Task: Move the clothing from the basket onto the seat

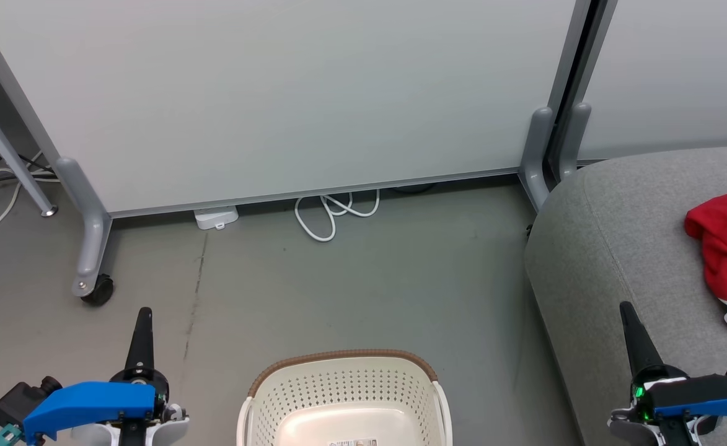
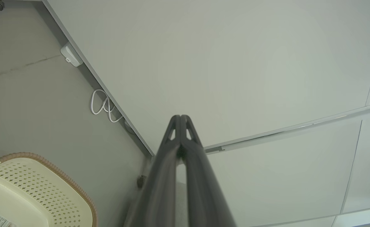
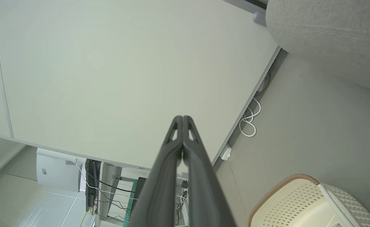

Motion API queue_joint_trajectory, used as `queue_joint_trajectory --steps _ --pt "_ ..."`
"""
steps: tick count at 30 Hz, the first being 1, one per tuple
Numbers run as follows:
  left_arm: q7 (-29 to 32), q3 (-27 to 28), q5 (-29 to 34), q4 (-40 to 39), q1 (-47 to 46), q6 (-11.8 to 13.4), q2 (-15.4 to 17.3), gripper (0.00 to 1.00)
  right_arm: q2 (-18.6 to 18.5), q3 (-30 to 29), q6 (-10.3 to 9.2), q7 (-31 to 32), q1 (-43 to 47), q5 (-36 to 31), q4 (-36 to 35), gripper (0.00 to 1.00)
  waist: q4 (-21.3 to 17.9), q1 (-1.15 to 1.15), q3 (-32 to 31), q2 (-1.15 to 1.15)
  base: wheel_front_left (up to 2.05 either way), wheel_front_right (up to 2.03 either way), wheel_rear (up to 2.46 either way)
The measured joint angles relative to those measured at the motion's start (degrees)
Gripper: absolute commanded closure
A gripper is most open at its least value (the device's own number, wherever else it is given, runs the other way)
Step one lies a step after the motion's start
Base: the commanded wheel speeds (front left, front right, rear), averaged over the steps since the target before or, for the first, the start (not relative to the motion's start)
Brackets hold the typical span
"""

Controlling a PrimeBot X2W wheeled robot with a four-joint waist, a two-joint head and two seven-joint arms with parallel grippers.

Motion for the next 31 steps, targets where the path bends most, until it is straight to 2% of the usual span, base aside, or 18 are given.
queue_joint_trajectory --steps 31 --pt "3.6 1.5 -14.5 -0.3 -1.5 -0.3 0.0 1.00 0.1 -0.6 0.00 3.7 -1.6 13.9 -0.5 1.00 -0.8 0.00 0.6 0.00 0.00 0.00 0.00"
